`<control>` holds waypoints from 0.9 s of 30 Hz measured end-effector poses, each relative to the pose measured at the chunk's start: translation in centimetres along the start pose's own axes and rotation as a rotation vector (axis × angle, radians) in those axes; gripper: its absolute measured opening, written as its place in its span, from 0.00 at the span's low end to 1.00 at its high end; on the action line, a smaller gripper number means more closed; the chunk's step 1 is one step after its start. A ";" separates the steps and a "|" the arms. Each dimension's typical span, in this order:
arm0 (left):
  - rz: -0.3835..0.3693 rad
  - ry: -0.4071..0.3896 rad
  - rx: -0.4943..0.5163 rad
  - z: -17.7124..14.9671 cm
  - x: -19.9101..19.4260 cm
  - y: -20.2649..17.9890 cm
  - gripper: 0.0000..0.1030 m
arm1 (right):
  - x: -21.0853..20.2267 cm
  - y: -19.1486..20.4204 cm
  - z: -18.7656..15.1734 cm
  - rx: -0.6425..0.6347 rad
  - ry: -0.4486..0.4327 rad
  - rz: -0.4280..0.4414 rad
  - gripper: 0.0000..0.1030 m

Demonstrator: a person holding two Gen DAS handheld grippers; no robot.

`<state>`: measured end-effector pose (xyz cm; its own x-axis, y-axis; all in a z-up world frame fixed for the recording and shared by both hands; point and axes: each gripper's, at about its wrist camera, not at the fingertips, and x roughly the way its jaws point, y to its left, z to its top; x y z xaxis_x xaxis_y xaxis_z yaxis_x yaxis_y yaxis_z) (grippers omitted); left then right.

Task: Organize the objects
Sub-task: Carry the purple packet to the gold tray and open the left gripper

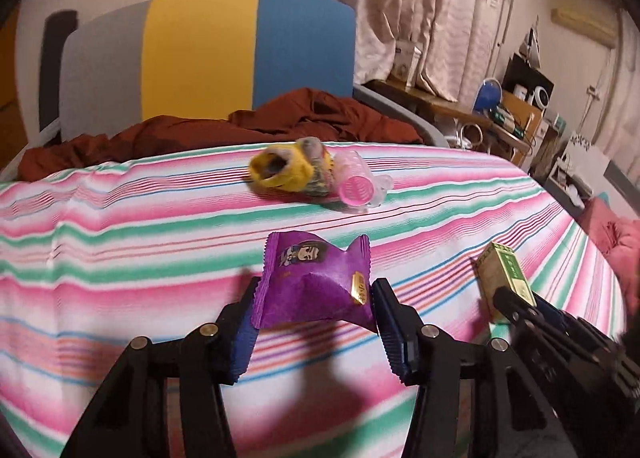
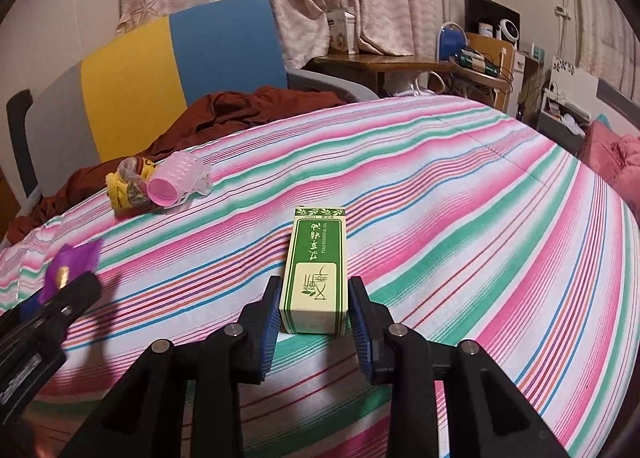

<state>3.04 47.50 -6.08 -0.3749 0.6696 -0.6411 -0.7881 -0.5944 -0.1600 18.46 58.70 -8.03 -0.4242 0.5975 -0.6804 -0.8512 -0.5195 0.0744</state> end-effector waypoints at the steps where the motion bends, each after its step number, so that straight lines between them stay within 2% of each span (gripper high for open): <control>1: -0.002 -0.004 -0.007 -0.3 -0.4 0.3 0.53 | -0.1 0.1 0.0 -0.006 -0.004 0.001 0.31; 4: 0.006 -0.030 -0.031 -1.2 -2.1 1.3 0.53 | -0.5 0.6 0.0 -0.031 -0.024 0.017 0.31; 8: 0.017 -0.069 -0.045 -2.7 -4.7 2.3 0.53 | -2.0 2.2 -0.2 -0.107 -0.069 0.102 0.30; 13: 0.023 -0.098 -0.050 -4.4 -7.3 3.2 0.53 | -3.6 5.3 -1.1 -0.169 -0.059 0.185 0.30; 18: 0.037 -0.110 -0.099 -5.7 -9.0 5.0 0.53 | -5.0 7.7 -2.4 -0.172 -0.060 0.237 0.30; 21: 0.053 -0.098 -0.136 -6.3 -10.0 6.2 0.53 | -5.5 8.8 -3.3 -0.196 -0.070 0.240 0.30; 27: 0.034 -0.160 -0.145 -7.5 -14.9 7.5 0.53 | -5.5 9.8 -3.9 -0.245 -0.082 0.228 0.30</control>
<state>6.36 29.74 -3.39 -0.4820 0.7034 -0.5224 -0.6994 -0.6680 -0.2542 13.69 47.94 -6.41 -0.6270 0.4907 -0.6050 -0.6362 -0.7708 0.0342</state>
